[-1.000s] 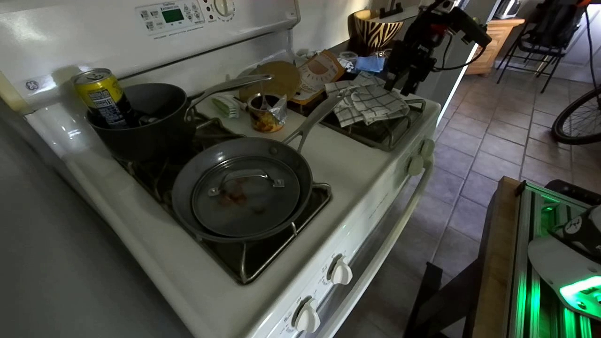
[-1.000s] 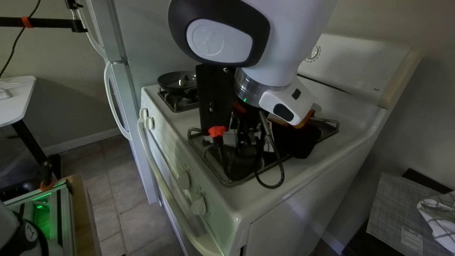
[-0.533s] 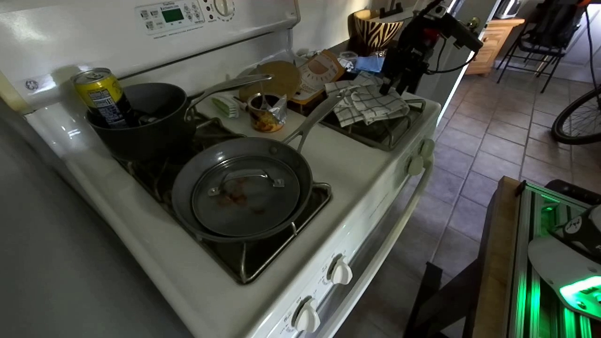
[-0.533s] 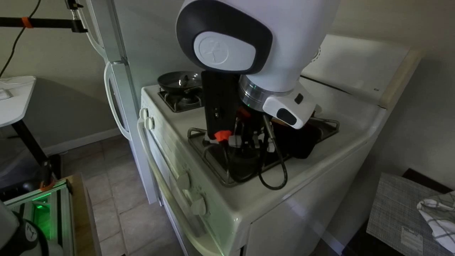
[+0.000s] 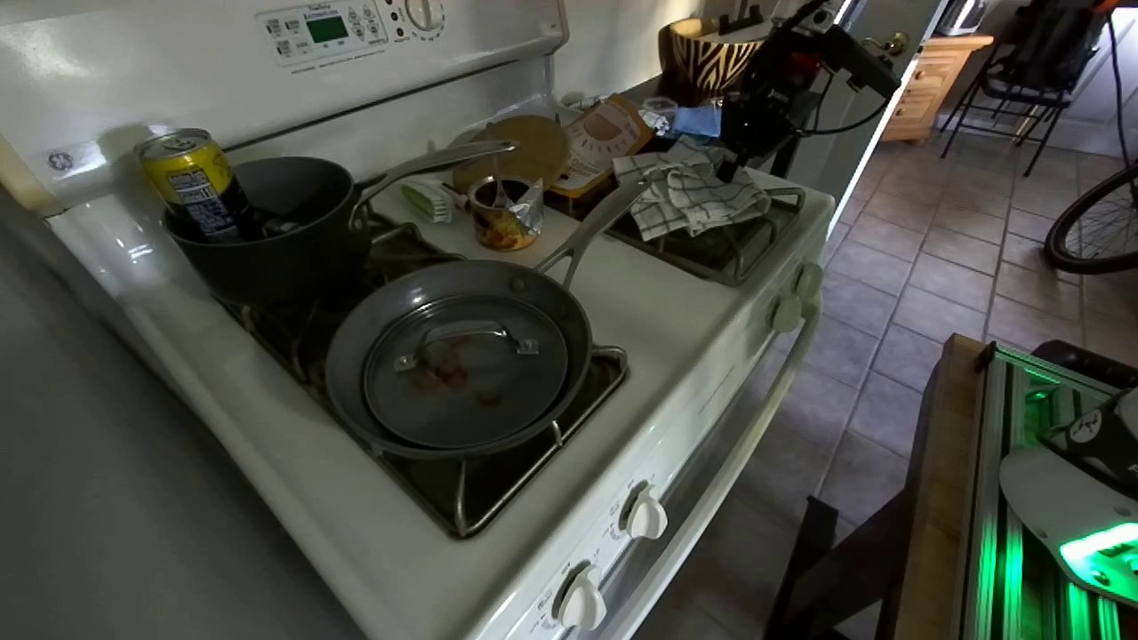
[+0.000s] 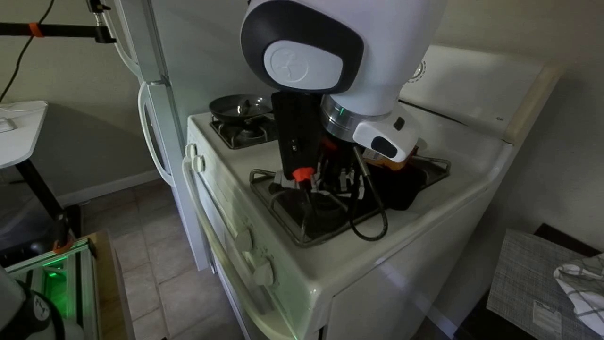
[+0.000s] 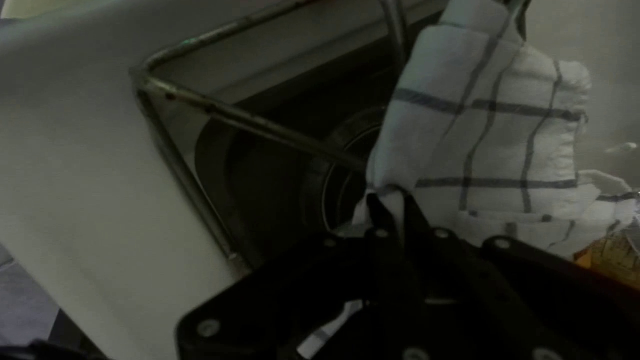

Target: Fold the towel, then put the towel on the pan

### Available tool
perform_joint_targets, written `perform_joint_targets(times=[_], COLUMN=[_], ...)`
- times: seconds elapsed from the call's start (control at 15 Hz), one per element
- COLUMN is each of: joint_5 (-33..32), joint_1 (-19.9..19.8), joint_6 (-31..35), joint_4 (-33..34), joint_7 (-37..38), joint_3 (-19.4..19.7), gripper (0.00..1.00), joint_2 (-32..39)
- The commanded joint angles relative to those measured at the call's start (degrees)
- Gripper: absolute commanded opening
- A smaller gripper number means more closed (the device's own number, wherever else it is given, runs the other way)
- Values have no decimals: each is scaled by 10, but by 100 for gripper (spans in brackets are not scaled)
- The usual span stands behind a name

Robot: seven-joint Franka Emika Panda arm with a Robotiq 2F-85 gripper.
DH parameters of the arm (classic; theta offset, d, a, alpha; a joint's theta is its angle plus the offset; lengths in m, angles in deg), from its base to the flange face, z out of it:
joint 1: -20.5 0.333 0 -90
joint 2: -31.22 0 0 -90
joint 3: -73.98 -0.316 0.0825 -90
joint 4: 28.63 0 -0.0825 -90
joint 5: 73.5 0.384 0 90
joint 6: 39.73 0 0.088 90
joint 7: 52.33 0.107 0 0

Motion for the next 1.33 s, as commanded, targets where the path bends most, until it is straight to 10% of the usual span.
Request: perform_joint_targets(times=[0.0, 0.87, 1.27], joint_5=[8, -33, 98], joint_1=[2, 100, 161], joint_6=[-60, -282, -304], joint_4=[17, 238, 232], joint_7=[3, 23, -21], joint_3=[-6, -86, -119], gripper=[2, 2, 2], joint_2=[-46, -139, -75])
